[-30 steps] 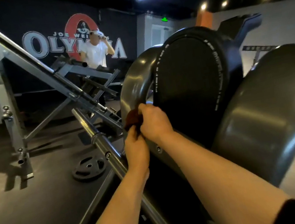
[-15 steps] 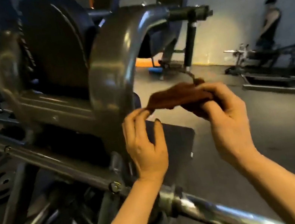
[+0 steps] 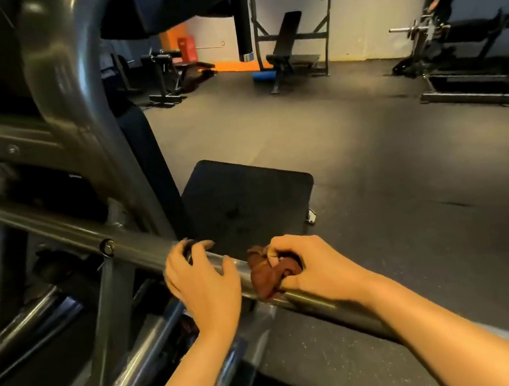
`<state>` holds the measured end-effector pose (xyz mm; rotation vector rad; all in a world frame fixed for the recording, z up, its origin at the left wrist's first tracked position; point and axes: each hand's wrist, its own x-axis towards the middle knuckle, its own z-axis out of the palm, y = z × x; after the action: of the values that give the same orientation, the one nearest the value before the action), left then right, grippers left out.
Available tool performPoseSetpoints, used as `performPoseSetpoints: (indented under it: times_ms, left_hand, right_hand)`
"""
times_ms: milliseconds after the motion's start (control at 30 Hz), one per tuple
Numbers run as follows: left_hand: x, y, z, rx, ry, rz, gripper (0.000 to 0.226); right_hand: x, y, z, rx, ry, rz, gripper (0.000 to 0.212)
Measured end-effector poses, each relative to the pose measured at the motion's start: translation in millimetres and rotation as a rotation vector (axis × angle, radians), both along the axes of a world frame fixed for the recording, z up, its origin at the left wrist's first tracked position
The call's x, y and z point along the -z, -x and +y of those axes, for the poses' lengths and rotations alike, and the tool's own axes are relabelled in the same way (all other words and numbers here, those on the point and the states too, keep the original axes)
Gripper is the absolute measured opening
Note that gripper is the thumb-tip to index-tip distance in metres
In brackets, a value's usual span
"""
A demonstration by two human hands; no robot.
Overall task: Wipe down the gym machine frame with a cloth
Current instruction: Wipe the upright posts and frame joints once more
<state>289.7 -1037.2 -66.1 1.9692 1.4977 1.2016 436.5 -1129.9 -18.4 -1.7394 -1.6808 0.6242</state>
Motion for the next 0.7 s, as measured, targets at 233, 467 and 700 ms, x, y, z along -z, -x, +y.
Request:
performPoseSetpoints:
  times_ms: [233, 467, 700]
  left_hand:
    - [12, -94, -89, -0.163, 0.093, 0.006, 0.055]
    - [3, -110, -98, -0.375, 0.375, -0.239, 0.089]
    - [9, -106, -97, -0.333, 0.475, -0.279, 0.098]
  right_hand:
    - [-1, -77, -80, -0.119, 0.155, 0.091, 0.027]
    - [11, -118, -130, -0.118, 0.216, 0.304, 0.034]
    - [10, -117, -117, -0.158, 0.22, 0.28, 0.033]
